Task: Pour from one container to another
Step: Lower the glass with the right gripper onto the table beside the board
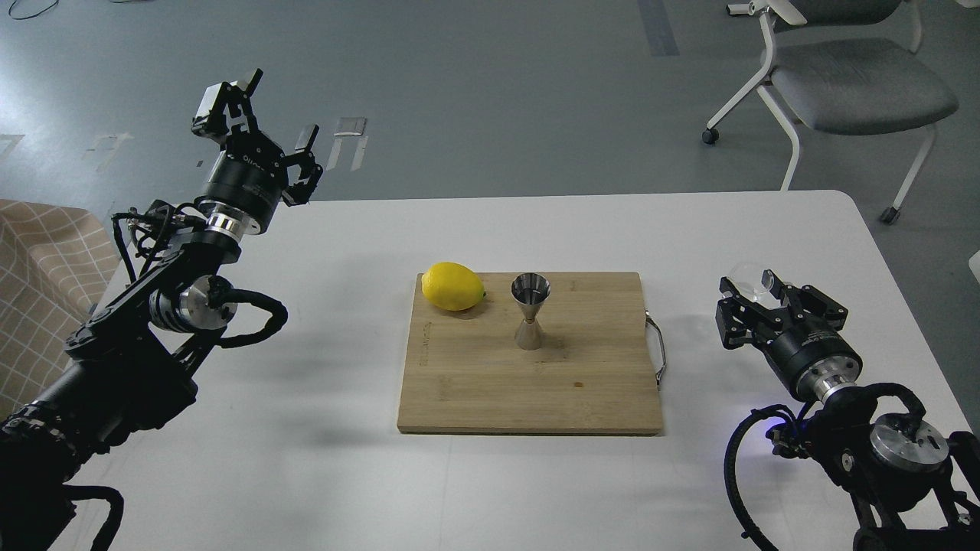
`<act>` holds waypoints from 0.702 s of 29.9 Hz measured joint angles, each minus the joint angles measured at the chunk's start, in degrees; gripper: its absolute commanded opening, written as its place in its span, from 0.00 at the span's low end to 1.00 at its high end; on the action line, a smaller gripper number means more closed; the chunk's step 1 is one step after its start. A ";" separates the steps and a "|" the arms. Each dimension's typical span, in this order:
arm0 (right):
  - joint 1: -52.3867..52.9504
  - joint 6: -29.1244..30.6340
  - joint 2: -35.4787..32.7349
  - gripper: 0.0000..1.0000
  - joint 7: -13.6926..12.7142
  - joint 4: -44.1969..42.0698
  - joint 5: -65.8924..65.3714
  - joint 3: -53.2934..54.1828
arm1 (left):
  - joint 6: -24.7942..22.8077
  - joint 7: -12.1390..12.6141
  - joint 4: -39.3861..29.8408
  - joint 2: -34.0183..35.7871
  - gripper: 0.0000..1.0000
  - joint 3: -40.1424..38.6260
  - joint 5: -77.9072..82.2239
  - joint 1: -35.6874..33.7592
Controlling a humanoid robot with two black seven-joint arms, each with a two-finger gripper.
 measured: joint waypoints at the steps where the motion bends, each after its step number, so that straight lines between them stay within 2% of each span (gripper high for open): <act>1: 0.00 0.00 0.00 0.57 0.00 -0.05 0.00 0.00 | 0.00 0.00 0.00 0.00 0.98 0.00 0.00 0.00; 21: -0.04 0.35 0.00 0.57 0.07 -2.88 -0.08 0.00 | 0.04 0.00 0.05 0.09 0.98 0.00 0.00 0.09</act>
